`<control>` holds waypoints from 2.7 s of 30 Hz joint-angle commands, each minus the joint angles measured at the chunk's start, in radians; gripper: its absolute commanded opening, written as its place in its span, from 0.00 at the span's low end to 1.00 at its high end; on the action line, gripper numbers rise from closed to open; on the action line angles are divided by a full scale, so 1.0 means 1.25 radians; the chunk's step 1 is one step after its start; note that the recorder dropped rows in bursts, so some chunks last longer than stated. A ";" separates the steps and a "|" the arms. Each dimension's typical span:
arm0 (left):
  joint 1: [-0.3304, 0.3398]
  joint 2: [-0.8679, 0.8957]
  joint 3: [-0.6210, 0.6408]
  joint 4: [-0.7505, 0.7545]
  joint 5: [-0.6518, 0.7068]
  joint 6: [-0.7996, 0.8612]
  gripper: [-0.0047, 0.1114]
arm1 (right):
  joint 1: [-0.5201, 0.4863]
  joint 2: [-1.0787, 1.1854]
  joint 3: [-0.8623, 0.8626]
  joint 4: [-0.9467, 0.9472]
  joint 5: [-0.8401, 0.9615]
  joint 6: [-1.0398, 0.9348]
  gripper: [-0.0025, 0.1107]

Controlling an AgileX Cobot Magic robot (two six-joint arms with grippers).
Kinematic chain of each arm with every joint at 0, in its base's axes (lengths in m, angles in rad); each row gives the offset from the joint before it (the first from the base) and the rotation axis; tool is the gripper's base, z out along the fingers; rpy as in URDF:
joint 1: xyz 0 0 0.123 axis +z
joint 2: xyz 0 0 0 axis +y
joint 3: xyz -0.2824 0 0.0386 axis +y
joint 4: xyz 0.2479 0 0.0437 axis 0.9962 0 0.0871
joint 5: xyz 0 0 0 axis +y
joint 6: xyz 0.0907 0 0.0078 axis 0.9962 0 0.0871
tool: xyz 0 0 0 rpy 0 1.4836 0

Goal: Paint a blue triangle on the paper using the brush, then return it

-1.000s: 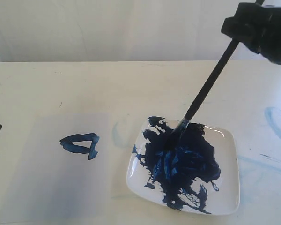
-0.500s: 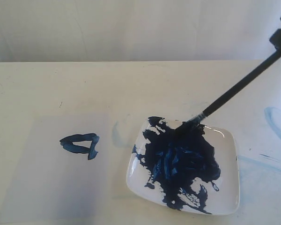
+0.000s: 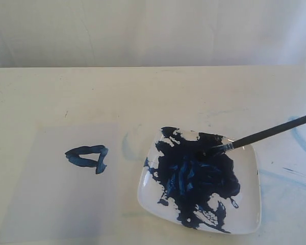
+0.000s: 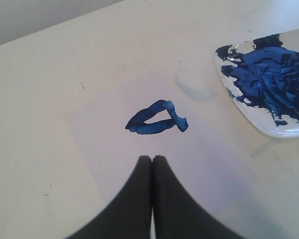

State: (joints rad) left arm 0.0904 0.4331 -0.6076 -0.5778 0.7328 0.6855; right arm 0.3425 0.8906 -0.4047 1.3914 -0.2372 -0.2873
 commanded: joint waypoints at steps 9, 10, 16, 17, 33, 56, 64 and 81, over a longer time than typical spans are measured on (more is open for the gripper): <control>0.001 -0.006 0.005 -0.019 0.013 -0.001 0.04 | -0.004 0.143 0.018 0.022 -0.072 0.138 0.02; 0.001 -0.006 0.005 -0.019 0.013 -0.001 0.04 | -0.004 0.160 0.018 0.022 -0.072 0.149 0.02; 0.001 -0.006 0.005 -0.017 0.013 -0.001 0.04 | -0.004 0.238 0.018 -0.034 -0.062 0.294 0.02; 0.001 -0.006 0.005 -0.017 0.013 -0.001 0.04 | -0.004 0.246 0.018 -0.056 -0.065 0.320 0.02; 0.001 -0.006 0.033 -0.042 -0.005 0.003 0.04 | -0.004 0.466 -0.024 -0.540 -0.142 0.850 0.02; 0.001 -0.006 0.033 -0.042 -0.006 0.020 0.04 | -0.004 0.480 -0.019 -0.552 -0.185 0.856 0.02; 0.001 -0.006 0.033 -0.039 -0.006 0.022 0.04 | -0.004 0.538 -0.019 -0.550 -0.163 0.868 0.02; 0.001 -0.006 0.033 -0.039 -0.006 0.022 0.04 | -0.004 0.541 -0.019 -0.531 -0.153 0.882 0.02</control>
State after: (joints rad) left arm 0.0904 0.4331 -0.5687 -0.6070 0.7232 0.7118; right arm 0.3425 1.5615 -0.4286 0.7276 -0.4374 0.8220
